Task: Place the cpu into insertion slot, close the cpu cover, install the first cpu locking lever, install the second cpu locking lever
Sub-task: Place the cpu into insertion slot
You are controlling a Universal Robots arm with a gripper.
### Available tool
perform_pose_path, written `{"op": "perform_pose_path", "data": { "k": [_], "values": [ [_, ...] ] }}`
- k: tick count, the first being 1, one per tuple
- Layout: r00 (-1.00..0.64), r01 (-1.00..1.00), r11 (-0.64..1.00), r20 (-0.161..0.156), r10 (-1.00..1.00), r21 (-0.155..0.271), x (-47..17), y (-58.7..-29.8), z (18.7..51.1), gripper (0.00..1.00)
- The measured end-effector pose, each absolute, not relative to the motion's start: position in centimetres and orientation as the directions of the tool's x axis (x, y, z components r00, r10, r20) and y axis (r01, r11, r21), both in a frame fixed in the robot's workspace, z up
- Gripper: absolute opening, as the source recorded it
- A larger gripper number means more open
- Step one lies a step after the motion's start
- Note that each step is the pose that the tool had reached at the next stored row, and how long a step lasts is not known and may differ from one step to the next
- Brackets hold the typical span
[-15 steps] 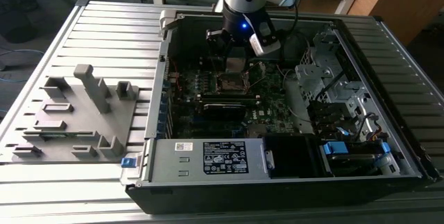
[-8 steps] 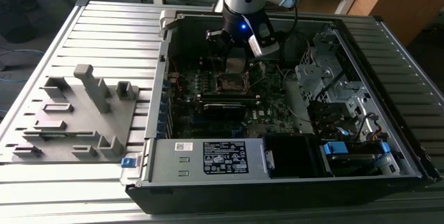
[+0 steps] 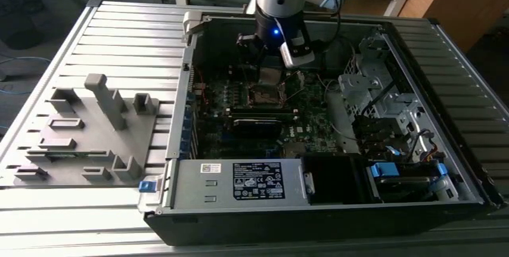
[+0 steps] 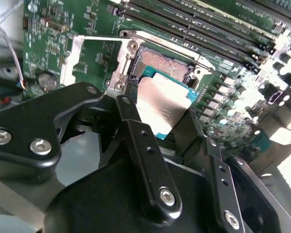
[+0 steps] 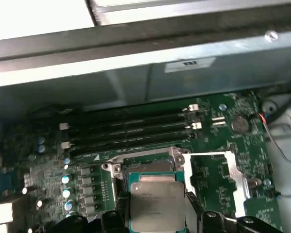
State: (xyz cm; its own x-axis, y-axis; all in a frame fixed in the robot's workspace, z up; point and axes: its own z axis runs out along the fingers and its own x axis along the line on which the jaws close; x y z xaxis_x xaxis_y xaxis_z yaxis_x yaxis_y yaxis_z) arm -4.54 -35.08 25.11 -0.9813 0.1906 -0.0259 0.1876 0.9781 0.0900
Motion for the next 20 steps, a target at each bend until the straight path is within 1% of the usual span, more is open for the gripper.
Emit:
{"op": "perform_pose_path", "data": {
  "k": [16,20],
  "values": [
    [-0.885,0.460,0.883,-0.026,0.464,0.090,-4.54,-35.08,24.60,0.54],
    [-0.877,0.476,0.875,-0.026,0.480,0.090,-4.54,-35.08,24.59,0.54]
  ]
}}
